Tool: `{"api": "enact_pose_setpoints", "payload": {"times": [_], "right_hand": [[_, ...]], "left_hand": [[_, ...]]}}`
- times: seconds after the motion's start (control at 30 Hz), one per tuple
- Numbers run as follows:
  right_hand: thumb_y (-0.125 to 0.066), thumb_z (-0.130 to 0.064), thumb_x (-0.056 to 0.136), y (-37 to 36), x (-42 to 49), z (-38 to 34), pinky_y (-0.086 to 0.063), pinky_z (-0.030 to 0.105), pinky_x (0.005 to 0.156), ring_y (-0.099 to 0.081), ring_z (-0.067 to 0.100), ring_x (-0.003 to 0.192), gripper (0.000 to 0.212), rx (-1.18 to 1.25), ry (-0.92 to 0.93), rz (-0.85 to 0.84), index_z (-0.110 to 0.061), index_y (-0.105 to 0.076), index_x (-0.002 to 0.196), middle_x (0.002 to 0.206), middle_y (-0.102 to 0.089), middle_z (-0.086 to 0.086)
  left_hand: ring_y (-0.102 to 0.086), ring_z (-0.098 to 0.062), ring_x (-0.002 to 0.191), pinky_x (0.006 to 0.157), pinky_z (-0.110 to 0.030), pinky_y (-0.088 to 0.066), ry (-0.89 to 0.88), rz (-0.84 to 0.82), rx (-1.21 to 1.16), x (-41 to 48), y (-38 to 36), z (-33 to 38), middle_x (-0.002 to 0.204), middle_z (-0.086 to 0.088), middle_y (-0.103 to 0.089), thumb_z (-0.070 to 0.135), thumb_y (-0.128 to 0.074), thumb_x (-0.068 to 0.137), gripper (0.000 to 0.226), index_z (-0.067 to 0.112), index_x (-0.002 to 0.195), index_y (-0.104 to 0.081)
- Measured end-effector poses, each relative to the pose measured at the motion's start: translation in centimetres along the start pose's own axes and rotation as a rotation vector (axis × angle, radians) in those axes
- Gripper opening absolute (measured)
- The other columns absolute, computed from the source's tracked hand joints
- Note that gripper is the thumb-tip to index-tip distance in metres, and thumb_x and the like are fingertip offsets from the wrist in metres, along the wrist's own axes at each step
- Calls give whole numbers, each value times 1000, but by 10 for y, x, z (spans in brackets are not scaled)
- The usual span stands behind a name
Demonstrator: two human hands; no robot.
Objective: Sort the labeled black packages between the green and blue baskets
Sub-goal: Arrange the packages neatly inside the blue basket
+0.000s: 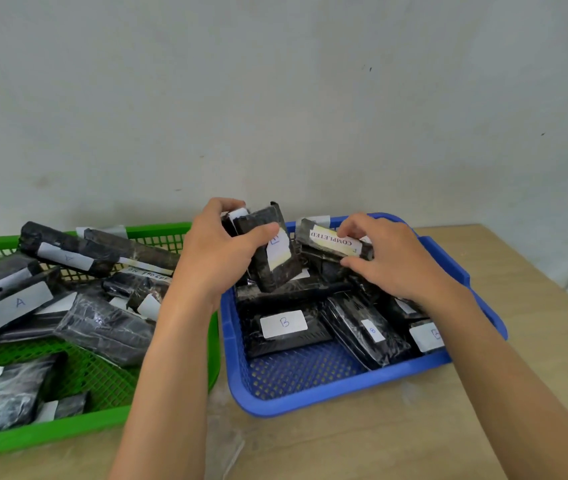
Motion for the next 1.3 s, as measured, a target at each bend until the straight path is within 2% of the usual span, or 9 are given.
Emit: {"api": "enact_pose_setpoints", "payload": {"times": [0.1, 0.33, 0.47, 0.63, 0.87, 1.03, 1.17, 1.23, 1.3], "right_hand": [[-74, -27, 90, 2, 2, 5, -39, -1, 70, -59, -19, 89, 26, 184, -107, 83, -37, -65, 113, 104, -71, -25], [-65, -22, 97, 19, -9, 18, -46, 15, 50, -64, 6, 54, 14, 510, -320, 498, -28, -75, 104, 77, -78, -15], [-68, -17, 97, 26, -27, 29, -52, 21, 46, -65, 9, 57, 14, 780, -445, 414, -27, -77, 96, 73, -78, -7], [-70, -6, 95, 40, -35, 46, -59, 24, 53, -73, 14, 66, 15, 791, -462, 314, -19, -75, 99, 79, -79, 0], [-74, -19, 91, 19, -34, 55, -58, 36, 79, -70, 19, 81, 12, 127, -428, 233, -24, -72, 102, 95, -75, 0], [-77, -30, 87, 24, -37, 24, -47, 37, 75, -59, 26, 107, 17, -254, -336, 320, -26, -72, 103, 108, -69, -2], [-79, -65, 68, 30, -44, -9, -49, 30, 63, -64, 8, 73, 37, 30, -329, -131, -32, -66, 77, 70, -66, -14], [-77, -76, 60, 18, -47, -20, -47, 32, 64, -61, 10, 78, 54, -115, -299, -422, -33, -58, 87, 79, -62, -13], [-81, -74, 60, 8, -48, -25, -43, 35, 64, -57, 15, 81, 61, -215, -269, -501, -33, -49, 93, 85, -57, -8]], "left_hand": [[-75, -16, 88, 79, -44, -64, 7, -34, 45, -2, -4, 0, 104, 5, -71, 41, -89, 71, 54, 34, 116, -60], [-74, -19, 90, 82, -46, -62, 71, -144, 171, -5, -18, -7, 107, 3, -71, 52, -82, 68, 56, 33, 114, -56], [-72, -13, 81, 70, -36, -59, 62, -161, 262, -4, -25, -13, 94, 7, -72, 44, -81, 81, 37, 33, 108, -58], [-69, -14, 84, 75, -37, -57, -3, -130, 348, -5, -26, -11, 102, 10, -67, 46, -73, 88, 39, 38, 121, -55], [-62, -20, 76, 67, -34, -46, -42, -170, 440, -9, -32, -12, 111, -4, -65, 44, -63, 95, 22, 41, 116, -57], [-61, -27, 94, 76, -35, -47, -89, -162, 470, -9, -37, -11, 118, -8, -58, 44, -61, 97, 22, 38, 116, -53], [-61, -31, 106, 90, -42, -50, -130, -102, 442, -9, -38, -8, 121, -7, -60, 40, -63, 96, 24, 33, 117, -56], [-62, -31, 105, 88, -40, -49, -136, -90, 426, -9, -37, -7, 119, -7, -62, 40, -64, 95, 22, 34, 114, -55], [-63, -30, 104, 83, -37, -47, -138, -86, 402, -9, -36, -6, 119, -8, -62, 39, -64, 95, 21, 35, 113, -54]]}}
Point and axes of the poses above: each hand's wrist, its own x-axis towards the middle knuckle, its own y-axis out of the back of the hand, z = x × y, the point moved 1 cm from there along x, towards the middle knuckle
